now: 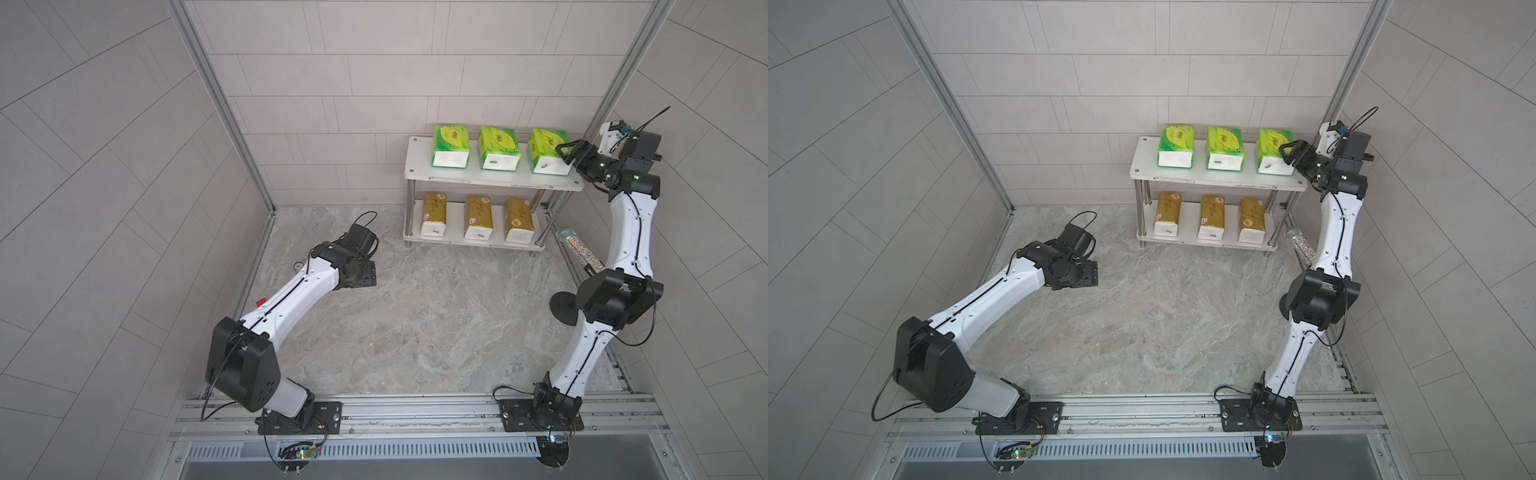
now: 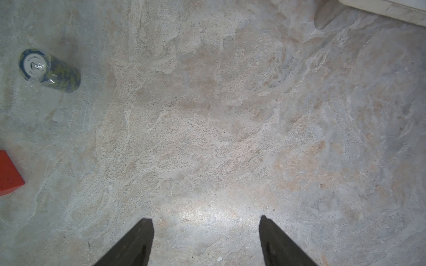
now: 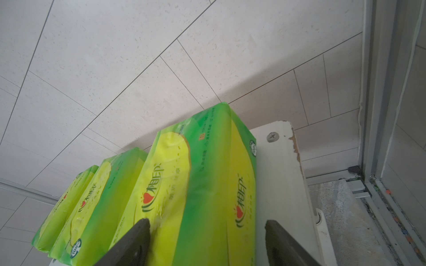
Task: Place the tissue boxes on the shelf by color
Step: Place a box of tissues on the shelf.
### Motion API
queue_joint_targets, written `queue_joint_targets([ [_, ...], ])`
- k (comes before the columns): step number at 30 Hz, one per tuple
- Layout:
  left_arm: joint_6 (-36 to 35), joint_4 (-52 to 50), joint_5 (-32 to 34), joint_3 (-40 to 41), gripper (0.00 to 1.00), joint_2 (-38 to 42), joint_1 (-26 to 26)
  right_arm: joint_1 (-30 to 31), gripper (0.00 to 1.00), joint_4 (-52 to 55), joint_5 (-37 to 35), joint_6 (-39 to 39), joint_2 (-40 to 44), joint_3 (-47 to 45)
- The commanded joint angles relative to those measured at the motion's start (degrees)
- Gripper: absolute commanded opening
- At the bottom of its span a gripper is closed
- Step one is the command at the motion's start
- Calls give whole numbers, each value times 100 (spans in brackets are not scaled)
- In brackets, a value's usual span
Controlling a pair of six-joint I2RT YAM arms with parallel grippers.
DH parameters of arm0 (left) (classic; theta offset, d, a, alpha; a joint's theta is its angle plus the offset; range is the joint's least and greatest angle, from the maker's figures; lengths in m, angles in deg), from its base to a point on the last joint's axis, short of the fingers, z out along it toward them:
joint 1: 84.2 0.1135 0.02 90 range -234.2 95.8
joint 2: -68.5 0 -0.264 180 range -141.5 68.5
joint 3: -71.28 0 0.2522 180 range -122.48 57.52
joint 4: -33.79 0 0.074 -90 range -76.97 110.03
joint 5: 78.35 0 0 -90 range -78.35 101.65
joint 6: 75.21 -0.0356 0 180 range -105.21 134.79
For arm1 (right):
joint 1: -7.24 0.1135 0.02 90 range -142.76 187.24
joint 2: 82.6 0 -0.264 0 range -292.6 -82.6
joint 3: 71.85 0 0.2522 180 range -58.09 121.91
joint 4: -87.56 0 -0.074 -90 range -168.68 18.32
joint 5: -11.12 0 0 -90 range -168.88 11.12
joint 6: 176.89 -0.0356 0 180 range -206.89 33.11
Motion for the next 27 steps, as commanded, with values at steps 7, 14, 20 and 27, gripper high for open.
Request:
queue_joint_targets([
  [7,-10,-85,41,-17,80,127,33,-28,87,-403,-125,-396,368,-61],
  [14,-6,-80,68,-18,80,160,29,-54,92,-491,-186,-419,487,-59],
  [20,-16,-85,153,-65,80,226,29,-105,93,-520,-313,-443,737,-108],
  [27,-138,-76,471,-234,80,315,29,-133,100,198,-1150,-295,1663,-911],
])
